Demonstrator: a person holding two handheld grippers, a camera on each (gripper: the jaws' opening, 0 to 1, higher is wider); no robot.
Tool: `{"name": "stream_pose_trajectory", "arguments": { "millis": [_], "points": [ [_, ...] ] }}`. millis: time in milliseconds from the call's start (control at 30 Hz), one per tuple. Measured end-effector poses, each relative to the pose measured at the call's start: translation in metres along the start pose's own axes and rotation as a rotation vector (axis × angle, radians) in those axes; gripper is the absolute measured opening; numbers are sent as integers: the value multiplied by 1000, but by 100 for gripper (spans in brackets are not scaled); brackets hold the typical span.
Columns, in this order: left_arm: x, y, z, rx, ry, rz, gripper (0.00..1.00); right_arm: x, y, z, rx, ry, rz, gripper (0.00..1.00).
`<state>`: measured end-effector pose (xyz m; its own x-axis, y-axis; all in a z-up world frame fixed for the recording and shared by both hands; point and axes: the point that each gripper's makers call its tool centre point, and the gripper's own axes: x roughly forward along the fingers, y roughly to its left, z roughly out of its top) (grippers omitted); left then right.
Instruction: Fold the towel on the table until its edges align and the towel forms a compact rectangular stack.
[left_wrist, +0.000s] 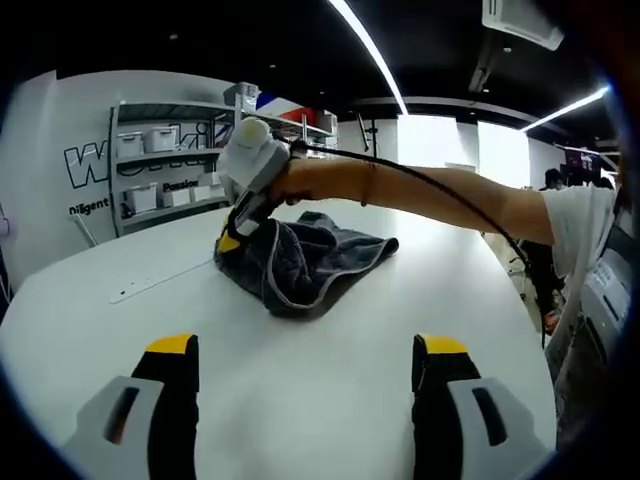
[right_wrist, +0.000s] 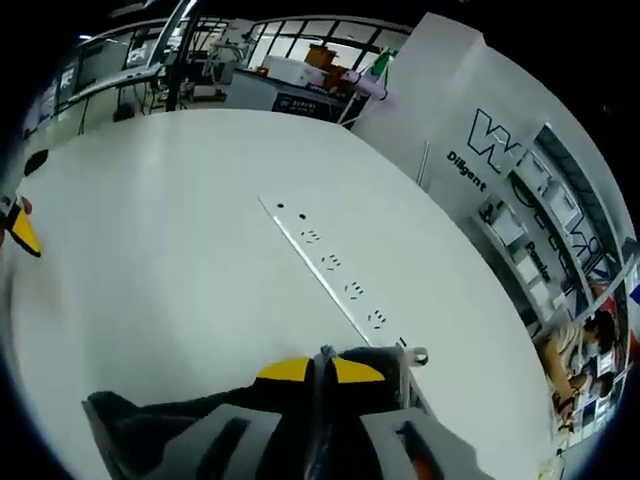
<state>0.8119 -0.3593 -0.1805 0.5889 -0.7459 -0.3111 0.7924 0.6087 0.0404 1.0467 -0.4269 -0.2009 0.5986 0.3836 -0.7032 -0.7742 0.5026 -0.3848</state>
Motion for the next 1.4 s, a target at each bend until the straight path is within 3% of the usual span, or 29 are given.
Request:
{"name": "stream_pose_trajectory", "arguments": {
  "millis": [133,367,567,800,1000,1167,1400],
  "points": [
    [0,0,-1,1,-2,2,92,-7,-5,9,19,-25,-14,6],
    [1,-2,-1,4,-10,5,92,-32,-20,37,68,-124,-53,5],
    [0,-3,3,6,-23,9,92,-64,-19,78,82,-264,-69,5],
    [-3,3,5,6,-25,27,92,-90,5,125,44,-379,-46,5],
    [-7,8,9,-11,-43,50,93,-98,26,156,37,-462,-15,5],
    [-8,7,10,-12,-47,44,91,-105,56,183,24,-540,66,5],
    [-3,1,9,-8,-39,31,92,-112,101,208,-11,-594,156,5]
  ]
}}
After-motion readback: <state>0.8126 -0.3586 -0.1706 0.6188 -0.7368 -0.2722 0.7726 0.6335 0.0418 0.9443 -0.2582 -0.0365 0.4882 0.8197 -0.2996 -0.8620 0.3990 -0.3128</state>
